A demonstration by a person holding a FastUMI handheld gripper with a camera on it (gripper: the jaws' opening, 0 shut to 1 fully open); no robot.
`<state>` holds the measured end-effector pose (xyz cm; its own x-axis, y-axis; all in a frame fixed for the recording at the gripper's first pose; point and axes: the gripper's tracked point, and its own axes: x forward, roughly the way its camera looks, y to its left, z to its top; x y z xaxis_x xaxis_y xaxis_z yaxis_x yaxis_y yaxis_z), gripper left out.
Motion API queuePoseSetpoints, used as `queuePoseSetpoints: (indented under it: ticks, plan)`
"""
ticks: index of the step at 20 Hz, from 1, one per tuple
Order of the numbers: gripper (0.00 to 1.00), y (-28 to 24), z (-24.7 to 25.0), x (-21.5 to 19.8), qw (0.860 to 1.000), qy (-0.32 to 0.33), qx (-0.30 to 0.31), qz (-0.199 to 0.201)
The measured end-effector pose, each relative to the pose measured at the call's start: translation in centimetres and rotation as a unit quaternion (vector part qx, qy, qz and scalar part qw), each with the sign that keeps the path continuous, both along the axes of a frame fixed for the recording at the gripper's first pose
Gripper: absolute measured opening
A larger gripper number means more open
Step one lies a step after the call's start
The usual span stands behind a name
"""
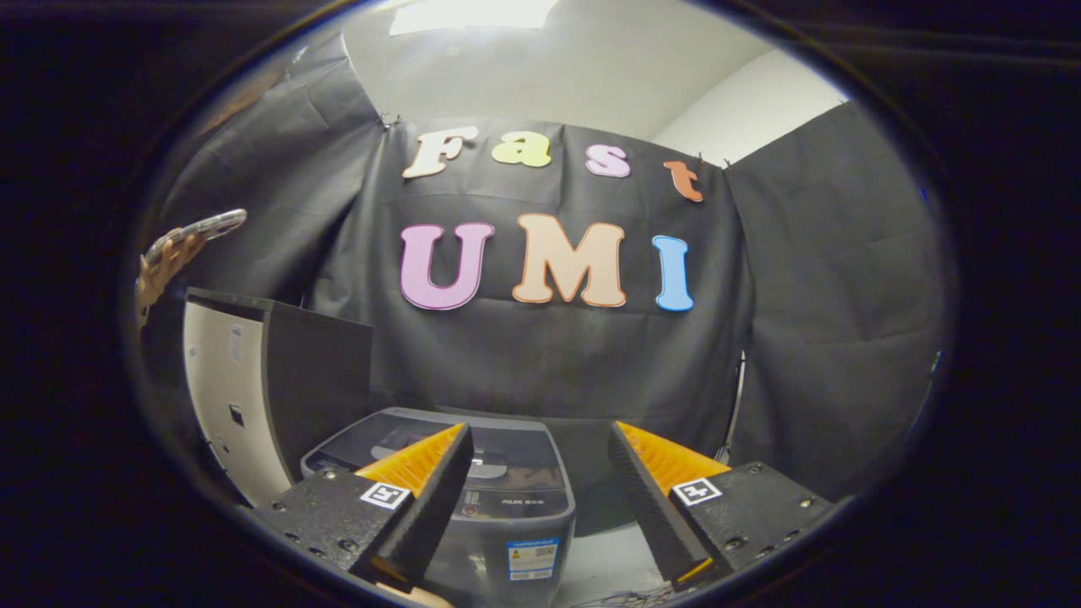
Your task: Put the clothes into the washing machine and then close the washing machine lid.
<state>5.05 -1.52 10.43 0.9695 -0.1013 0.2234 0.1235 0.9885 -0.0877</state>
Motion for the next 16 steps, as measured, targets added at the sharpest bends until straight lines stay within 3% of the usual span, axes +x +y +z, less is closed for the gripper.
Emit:
queuePoseSetpoints:
  ticks: [4, 10, 16]
  plan:
    - [0.97, -0.8, -1.5, -1.3, 1.000, -0.007, -0.009, -0.005]
    - [0.97, -1.3, -5.5, -2.4, 0.999, 0.043, 0.023, -0.009]
    - [0.97, -0.1, -7.8, -3.1, 0.997, 0.072, 0.015, 0.001]
